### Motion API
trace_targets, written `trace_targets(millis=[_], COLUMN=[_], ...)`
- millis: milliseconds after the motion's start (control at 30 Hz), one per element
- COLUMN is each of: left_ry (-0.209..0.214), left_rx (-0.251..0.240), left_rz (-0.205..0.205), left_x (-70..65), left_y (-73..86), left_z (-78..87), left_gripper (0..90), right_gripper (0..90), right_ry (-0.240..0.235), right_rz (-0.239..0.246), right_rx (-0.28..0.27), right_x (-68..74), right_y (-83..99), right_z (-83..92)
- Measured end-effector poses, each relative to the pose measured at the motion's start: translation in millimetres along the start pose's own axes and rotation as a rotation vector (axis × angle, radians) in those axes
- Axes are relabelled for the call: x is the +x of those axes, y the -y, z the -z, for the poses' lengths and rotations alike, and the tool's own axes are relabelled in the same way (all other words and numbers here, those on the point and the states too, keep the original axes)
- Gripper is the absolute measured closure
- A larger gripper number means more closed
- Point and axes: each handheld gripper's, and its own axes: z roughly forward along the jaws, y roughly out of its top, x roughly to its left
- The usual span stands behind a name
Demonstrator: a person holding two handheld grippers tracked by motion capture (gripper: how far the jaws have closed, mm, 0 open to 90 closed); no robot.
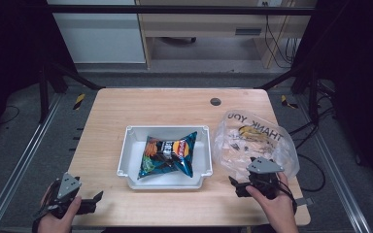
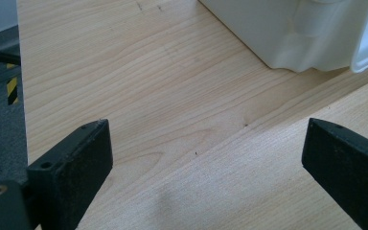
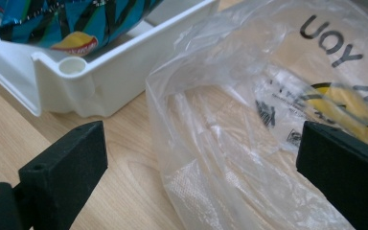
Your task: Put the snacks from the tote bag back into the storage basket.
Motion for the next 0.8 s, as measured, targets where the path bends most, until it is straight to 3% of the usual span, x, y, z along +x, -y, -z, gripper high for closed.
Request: trace_targets(millis=[467, 567, 700, 800], left_ry=[-0.001, -0.001, -0.001, -0.003], left_rx=[-0.001, 0.0, -0.002, -0.003], left_rz=[0.002, 0.004, 0.008, 0.009], left_x=[0.0, 0.2, 0.6, 1.2], left_y=[0.4, 0.6, 1.0, 1.2], left_z=[0.6, 0.4, 0.9, 1.1], left_gripper=[3.0, 3.0, 3.0, 3.0], right_gripper=[5.1, 5.5, 6.0, 5.6], right_ry=[-0.03, -0.005, 0.019, 0.022], right_rz=[0.022, 0.036, 0.038, 0.026], right_rx=[0.154, 0.181, 0.179, 0.146], right_x=[2.6, 2.6, 1.2, -0.2], right_y=[10.3, 14.9, 18.1, 17.9], right_z=[-27.0, -33.2, -35.8, -33.3])
